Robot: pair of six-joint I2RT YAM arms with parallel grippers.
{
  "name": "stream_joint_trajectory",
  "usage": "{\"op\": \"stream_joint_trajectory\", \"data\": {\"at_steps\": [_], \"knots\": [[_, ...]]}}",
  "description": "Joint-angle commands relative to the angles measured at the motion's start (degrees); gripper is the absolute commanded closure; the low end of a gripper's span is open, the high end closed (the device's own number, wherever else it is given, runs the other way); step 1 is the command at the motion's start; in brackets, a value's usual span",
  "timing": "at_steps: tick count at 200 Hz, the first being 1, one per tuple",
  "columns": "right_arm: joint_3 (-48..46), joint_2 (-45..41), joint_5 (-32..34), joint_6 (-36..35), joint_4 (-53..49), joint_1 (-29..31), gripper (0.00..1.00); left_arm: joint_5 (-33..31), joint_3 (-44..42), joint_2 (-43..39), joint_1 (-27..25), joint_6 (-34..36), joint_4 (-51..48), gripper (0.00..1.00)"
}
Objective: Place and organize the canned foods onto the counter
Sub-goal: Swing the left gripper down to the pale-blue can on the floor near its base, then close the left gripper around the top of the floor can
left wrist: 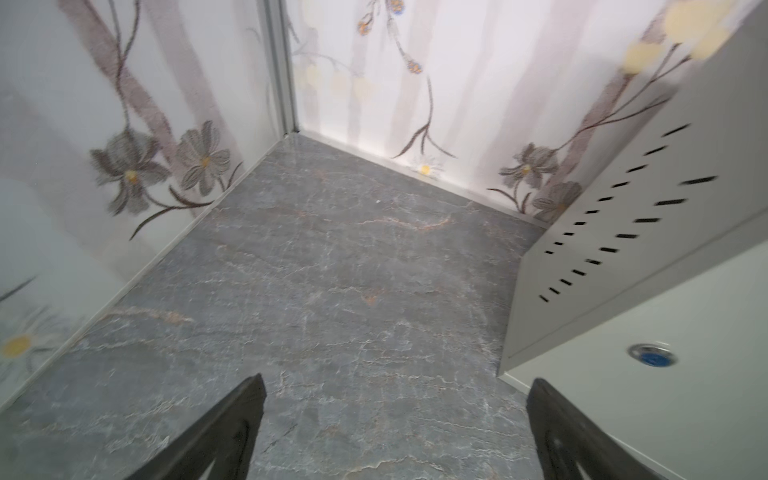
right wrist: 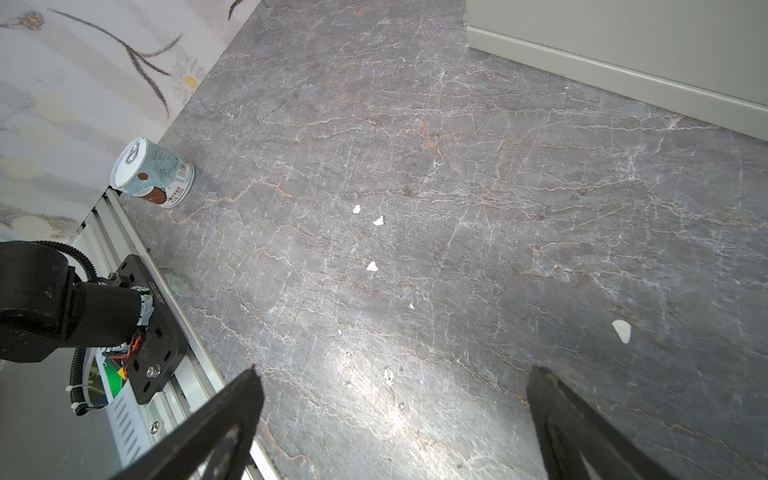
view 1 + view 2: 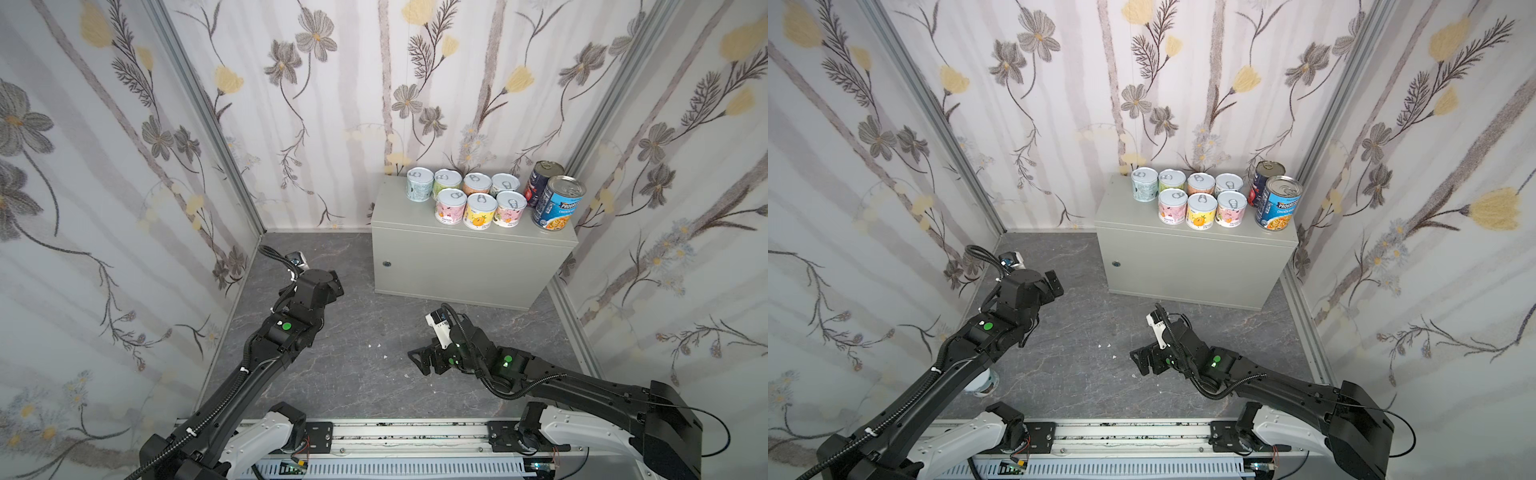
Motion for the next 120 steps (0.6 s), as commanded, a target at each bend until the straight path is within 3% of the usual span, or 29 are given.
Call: {"op": "stream_joint_trajectory", "data": {"at_steps": [1,66,120], "knots": [[0.59,0.0,0.75,0.24,0.53,0.09,0.0,-6.27,-2.57,-0.63,1.89,-8.75,-1.56,0.0],[1.15,2.24,-0.13,0.06,1.2,0.18,0.0,-7.67,-9.5,-1.24,13.09,-27.38,-12.59,0.0],[1.47,4.09,-0.54,-0.12,1.93,0.35,0.0,-6.64,-16.71,-4.9,23.07,-30.91,-13.83,0.0]]}}
